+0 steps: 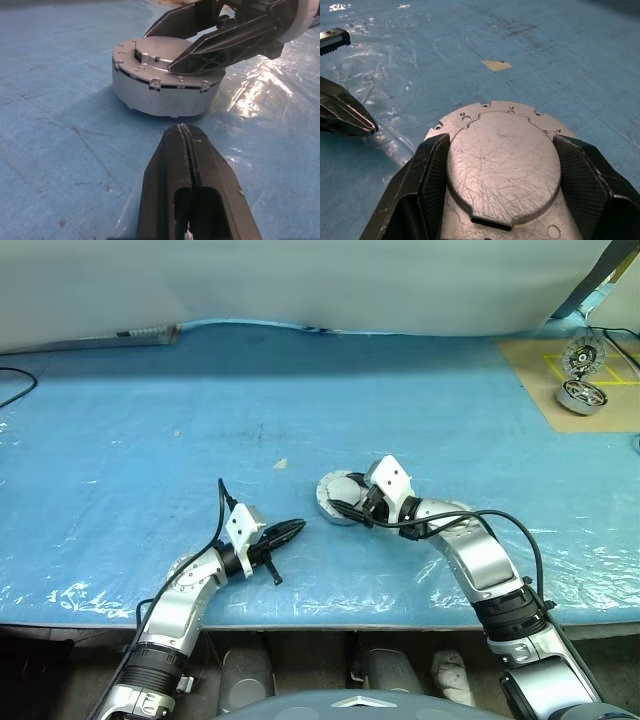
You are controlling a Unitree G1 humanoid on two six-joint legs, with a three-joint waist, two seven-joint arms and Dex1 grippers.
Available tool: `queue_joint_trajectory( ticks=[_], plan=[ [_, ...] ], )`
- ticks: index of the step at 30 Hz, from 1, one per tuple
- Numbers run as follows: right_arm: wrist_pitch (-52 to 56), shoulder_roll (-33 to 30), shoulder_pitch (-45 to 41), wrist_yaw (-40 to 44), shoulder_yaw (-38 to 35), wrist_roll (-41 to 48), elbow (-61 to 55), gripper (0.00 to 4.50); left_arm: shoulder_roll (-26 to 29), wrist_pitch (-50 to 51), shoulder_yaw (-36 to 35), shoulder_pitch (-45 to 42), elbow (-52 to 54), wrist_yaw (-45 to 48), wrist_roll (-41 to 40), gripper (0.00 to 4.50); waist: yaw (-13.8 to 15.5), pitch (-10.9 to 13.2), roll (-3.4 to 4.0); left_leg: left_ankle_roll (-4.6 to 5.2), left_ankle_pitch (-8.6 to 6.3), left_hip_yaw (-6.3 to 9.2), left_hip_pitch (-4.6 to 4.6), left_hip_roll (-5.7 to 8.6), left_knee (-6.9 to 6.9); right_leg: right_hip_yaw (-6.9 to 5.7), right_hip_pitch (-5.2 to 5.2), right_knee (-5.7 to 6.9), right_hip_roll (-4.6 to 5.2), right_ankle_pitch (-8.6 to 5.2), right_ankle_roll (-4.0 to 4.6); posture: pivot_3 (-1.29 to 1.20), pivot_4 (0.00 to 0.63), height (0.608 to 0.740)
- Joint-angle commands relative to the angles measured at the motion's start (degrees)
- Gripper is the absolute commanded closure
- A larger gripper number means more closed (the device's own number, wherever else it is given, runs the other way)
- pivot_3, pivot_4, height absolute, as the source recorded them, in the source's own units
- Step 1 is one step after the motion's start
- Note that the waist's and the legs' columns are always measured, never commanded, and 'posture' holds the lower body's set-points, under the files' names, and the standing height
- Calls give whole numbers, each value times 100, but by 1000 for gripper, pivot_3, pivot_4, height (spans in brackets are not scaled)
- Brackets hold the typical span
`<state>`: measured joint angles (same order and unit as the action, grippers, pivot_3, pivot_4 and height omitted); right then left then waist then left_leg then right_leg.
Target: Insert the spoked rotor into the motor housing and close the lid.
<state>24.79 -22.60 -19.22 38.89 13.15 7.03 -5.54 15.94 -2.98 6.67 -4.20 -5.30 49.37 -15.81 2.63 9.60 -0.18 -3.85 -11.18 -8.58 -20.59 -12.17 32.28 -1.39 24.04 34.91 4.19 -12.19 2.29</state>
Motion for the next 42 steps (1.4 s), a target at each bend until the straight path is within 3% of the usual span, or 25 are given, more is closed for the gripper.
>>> queue_joint_trajectory(
  ticks=[1, 11, 24, 28, 36, 42],
  plan=[
    [54, 13, 130, -96, 165, -192, 169, 1552, 16, 198, -144, -98, 306, -133, -177, 4500, 0, 0, 0, 0, 0, 0, 2, 0, 0, 0, -2, 0, 0, 0, 0, 0, 150, 740],
    [499, -254, 162, -105, 336, -307, 314, 1552, 59, 491, -164, -288, 378, -182, -219, 4500, 1, -7, -1, 3, -3, -1, 62, 1, -8, 2, -63, -11, 0, -4, -5, 0, 150, 740],
    [122, -291, 156, -113, 350, -335, 440, 1552, 77, 649, -159, -257, 495, -229, -235, 4500, 51, -16, -3, 20, -13, 1, 66, 7, -14, 2, -72, -19, 4, -20, -32, 0, 150, 740],
    [176, -234, 144, -117, 300, -293, 419, 1552, 48, 1785, -463, -603, 592, -1083, -286, 4500, 52, -16, -4, 21, -13, 1, 67, 6, -13, 1, -72, -17, 4, -23, -38, 0, 150, 740],
    [202, -184, 157, -116, 314, -305, 424, 1552, 107, 5211, -1515, -1830, 786, -1667, -2251, 4500, 39, -17, -4, 14, -10, 1, 65, 10, -11, 1, -72, -17, 4, -6, -8, 0, 150, 740],
    [223, -165, 163, -127, 305, -299, 422, 1552, -96, 6167, -1697, -2286, 601, -1821, -2902, 4500, 35, -17, -4, 3, -3, 2, 63, 12, -13, 1, -71, -20, 4, -10, -13, 0, 150, 740]
  ],
)
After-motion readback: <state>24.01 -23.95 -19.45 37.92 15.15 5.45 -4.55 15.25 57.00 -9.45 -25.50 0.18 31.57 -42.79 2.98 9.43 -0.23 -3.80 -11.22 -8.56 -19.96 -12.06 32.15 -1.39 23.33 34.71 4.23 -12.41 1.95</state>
